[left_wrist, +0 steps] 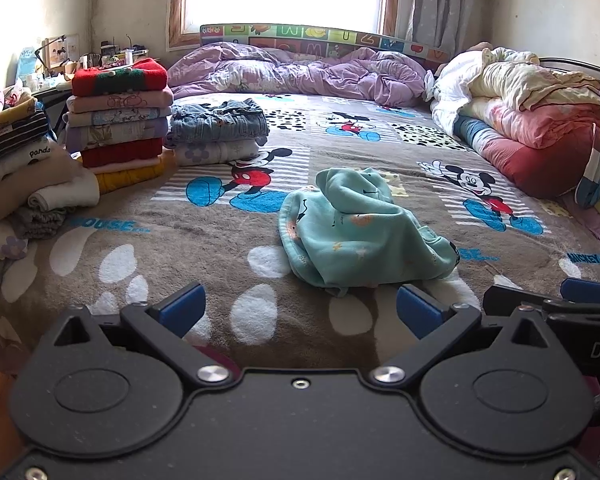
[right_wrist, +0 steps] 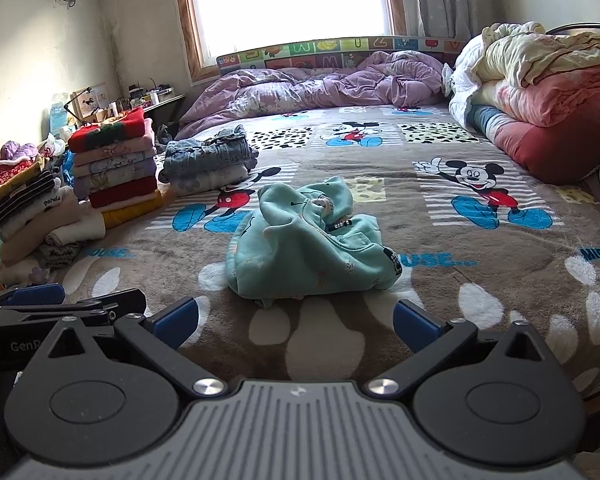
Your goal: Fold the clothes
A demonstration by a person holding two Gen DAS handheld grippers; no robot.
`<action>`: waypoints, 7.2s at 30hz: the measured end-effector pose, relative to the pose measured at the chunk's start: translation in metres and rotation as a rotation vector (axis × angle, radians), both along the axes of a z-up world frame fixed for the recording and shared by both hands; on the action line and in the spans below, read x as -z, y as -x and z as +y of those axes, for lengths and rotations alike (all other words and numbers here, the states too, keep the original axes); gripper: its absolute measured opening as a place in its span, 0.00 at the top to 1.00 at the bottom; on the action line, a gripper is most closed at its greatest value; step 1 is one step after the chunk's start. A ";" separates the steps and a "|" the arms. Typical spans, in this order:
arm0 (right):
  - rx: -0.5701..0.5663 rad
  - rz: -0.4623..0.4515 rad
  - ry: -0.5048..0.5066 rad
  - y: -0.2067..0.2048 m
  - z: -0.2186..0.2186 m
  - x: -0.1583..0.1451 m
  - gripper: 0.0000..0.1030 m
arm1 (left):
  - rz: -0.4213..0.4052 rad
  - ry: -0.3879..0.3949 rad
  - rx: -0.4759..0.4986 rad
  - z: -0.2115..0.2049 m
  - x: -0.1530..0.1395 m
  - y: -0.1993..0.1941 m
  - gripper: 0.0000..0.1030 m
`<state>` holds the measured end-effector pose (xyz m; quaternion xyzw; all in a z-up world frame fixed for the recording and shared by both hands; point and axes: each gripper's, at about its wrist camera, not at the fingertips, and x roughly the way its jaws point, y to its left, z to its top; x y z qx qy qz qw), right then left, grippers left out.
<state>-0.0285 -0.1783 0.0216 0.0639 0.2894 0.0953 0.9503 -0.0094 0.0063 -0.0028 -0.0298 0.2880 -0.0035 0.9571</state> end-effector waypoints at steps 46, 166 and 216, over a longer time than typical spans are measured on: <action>-0.056 0.065 -0.088 -0.027 -0.008 0.019 0.00 | 0.043 -0.008 0.002 -0.003 0.010 -0.025 0.00; -0.280 -0.016 -0.070 -0.167 -0.069 0.140 0.71 | 0.276 -0.517 0.969 -0.039 0.053 -0.258 0.93; -0.278 -0.409 0.258 -0.296 -0.072 -0.132 0.79 | -0.360 -0.733 0.647 -0.043 -0.117 -0.289 0.94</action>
